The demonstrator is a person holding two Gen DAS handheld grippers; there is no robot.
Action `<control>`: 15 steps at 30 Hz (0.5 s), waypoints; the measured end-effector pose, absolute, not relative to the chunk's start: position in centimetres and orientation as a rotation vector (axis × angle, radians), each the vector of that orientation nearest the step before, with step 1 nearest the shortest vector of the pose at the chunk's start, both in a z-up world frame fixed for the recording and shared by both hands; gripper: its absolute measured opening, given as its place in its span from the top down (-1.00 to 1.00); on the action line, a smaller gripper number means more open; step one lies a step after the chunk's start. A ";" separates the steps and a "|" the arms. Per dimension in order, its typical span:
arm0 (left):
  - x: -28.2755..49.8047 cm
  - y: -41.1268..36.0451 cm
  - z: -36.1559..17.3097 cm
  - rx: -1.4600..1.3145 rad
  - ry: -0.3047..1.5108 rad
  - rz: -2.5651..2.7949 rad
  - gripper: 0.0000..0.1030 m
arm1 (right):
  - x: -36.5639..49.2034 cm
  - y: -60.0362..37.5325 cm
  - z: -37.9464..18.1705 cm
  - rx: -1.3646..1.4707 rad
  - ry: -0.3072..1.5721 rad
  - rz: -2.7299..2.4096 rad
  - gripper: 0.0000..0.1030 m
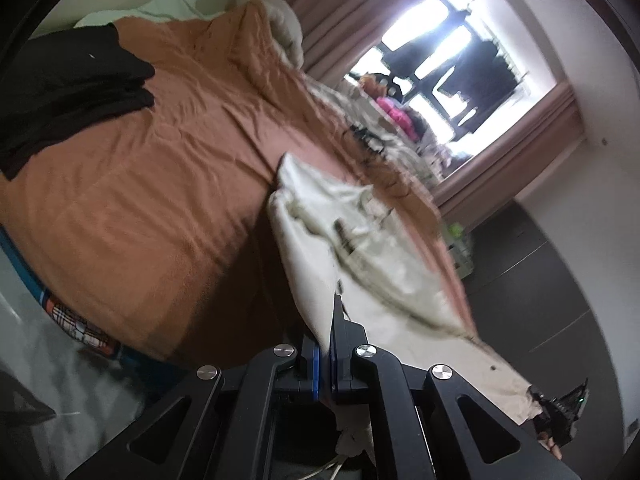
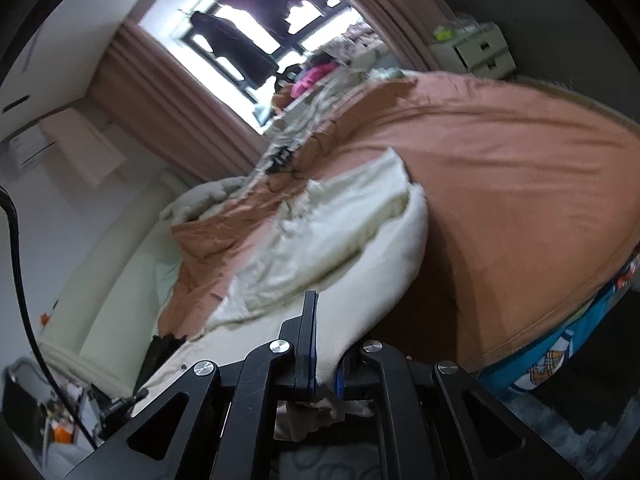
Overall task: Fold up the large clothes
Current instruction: 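Lift the hem with both tools, fold it over toward the collar, release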
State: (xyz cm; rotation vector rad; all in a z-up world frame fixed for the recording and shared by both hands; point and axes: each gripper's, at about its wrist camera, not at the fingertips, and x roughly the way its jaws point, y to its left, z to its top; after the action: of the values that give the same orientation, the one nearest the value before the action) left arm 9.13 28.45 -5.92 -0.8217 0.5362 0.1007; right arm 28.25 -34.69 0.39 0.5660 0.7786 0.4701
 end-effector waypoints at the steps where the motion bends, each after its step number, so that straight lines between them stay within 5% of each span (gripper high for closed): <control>1: 8.5 28.5 -5.3 -0.829 0.521 0.095 0.95 | 27.8 -34.5 1.4 0.558 0.766 0.480 0.87; 15: -0.6 26.4 1.0 -0.828 0.353 0.052 0.95 | 20.6 -35.6 8.0 0.559 0.628 0.586 0.87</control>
State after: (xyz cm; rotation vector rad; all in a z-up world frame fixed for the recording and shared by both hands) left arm -0.60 26.45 0.99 -0.8282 0.3525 0.0521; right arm 20.55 -35.61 8.05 0.5592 0.6280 0.5864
